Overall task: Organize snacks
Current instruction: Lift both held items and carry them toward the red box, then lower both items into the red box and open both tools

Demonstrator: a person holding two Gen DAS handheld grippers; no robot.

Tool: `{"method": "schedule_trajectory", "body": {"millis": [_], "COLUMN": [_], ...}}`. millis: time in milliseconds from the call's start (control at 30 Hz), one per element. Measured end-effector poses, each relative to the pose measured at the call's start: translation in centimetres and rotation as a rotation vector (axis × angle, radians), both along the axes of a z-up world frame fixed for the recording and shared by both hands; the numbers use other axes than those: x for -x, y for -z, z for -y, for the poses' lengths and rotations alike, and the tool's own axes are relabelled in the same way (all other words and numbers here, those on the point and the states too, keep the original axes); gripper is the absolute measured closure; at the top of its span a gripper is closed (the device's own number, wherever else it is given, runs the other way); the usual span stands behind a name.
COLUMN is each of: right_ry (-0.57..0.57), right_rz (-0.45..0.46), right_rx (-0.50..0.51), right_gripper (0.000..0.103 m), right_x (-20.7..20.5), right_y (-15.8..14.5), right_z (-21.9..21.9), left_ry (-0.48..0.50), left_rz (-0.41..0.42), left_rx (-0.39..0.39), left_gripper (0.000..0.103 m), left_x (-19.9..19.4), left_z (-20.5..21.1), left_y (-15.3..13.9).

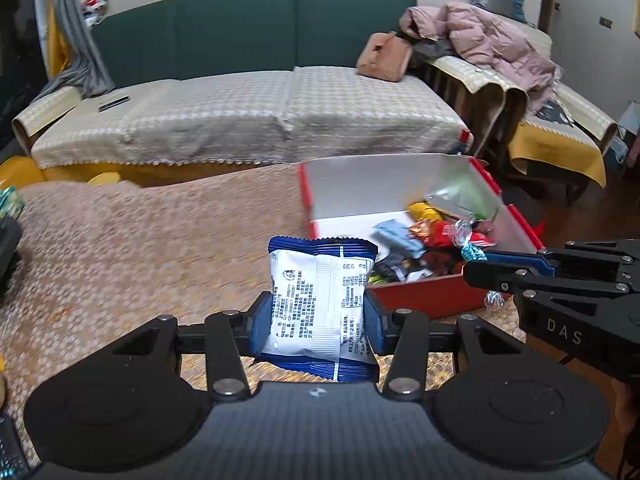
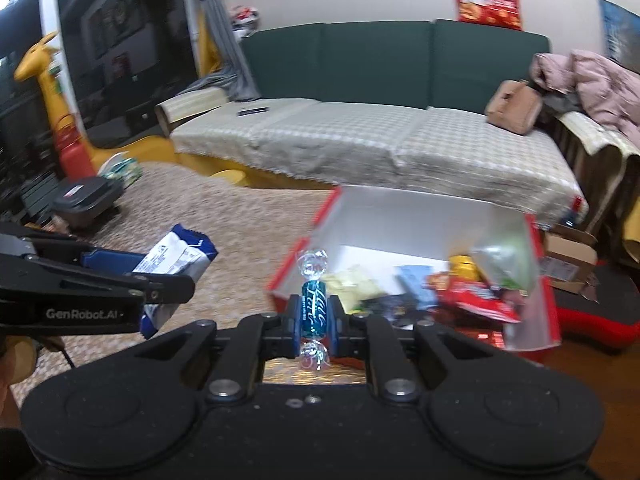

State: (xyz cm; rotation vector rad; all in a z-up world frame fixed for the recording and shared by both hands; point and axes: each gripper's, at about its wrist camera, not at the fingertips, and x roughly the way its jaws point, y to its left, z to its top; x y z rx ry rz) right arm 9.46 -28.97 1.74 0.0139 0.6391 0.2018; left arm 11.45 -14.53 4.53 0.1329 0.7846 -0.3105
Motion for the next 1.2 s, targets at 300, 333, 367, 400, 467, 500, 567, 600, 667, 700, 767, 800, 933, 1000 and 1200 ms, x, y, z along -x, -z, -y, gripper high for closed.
{"method": "schedule_trajectory", "body": {"millis": [300, 333, 367, 400, 467, 500, 567, 600, 667, 700, 767, 800, 933, 1000, 1200], "right_ry": [0.137, 0.149, 0.162, 0.171, 0.183, 0.19, 0.198, 0.201, 0.2, 0.199, 0.191, 0.187, 0.148, 0.147, 0.152], "right_rz": [-0.034, -0.038, -0.042, -0.048, -0.067, -0.075, -0.095, -0.103, -0.115, -0.125, -0.146, -0.156, -0.174, -0.188, -0.209], "right_rx": [0.002, 0.006, 0.01, 0.011, 0.012, 0.018, 0.02, 0.018, 0.022, 0.019, 0.007, -0.003, 0.001, 0.013, 0.024], "right_gripper": [0.091, 0.091, 0.091, 0.091, 0.091, 0.091, 0.091, 0.091, 0.091, 0.091, 0.091, 0.091, 0.091, 0.091, 0.09], "right_x": [-3.1, -3.5, -3.9, -4.4, -5.2, -5.5, -6.6, -7.1, -7.8, -8.3, -9.0, -9.2, -9.6, -9.8, -10.1], "right_y": [1.3, 1.4, 1.6, 1.8, 2.3, 2.6, 3.3, 3.5, 3.9, 4.1, 4.5, 4.7, 5.6, 6.1, 6.8], "right_z": [6.7, 7.2, 7.7, 8.2, 9.1, 9.6, 10.2, 10.4, 10.5, 10.5, 10.5, 10.4, 9.0, 8.7, 8.6], "left_ry": [0.061, 0.065, 0.07, 0.077, 0.084, 0.085, 0.088, 0.09, 0.094, 0.094, 0.094, 0.099, 0.094, 0.093, 0.093], "left_rz": [-0.037, -0.044, -0.053, -0.061, -0.074, -0.082, -0.103, -0.108, -0.122, -0.132, -0.151, -0.16, -0.182, -0.202, -0.233], "left_rx": [-0.037, -0.041, -0.043, -0.045, -0.057, -0.062, -0.068, -0.076, -0.087, -0.088, -0.086, -0.084, -0.107, -0.111, -0.116], "left_gripper": [0.057, 0.057, 0.057, 0.057, 0.057, 0.057, 0.057, 0.057, 0.057, 0.057, 0.057, 0.057, 0.057, 0.057, 0.056], "left_x": [-4.5, -5.0, -5.6, -6.2, -7.2, -7.7, -8.6, -9.1, -9.8, -10.2, -10.9, -11.2, -12.2, -12.5, -12.8], "left_z": [6.0, 6.7, 7.2, 7.7, 8.7, 9.1, 9.8, 10.1, 10.6, 10.7, 10.9, 11.0, 11.4, 11.5, 11.3], "left_y": [1.7, 2.0, 2.4, 2.7, 3.4, 3.9, 4.7, 5.1, 5.9, 6.3, 7.0, 7.4, 8.7, 9.3, 10.3]}}
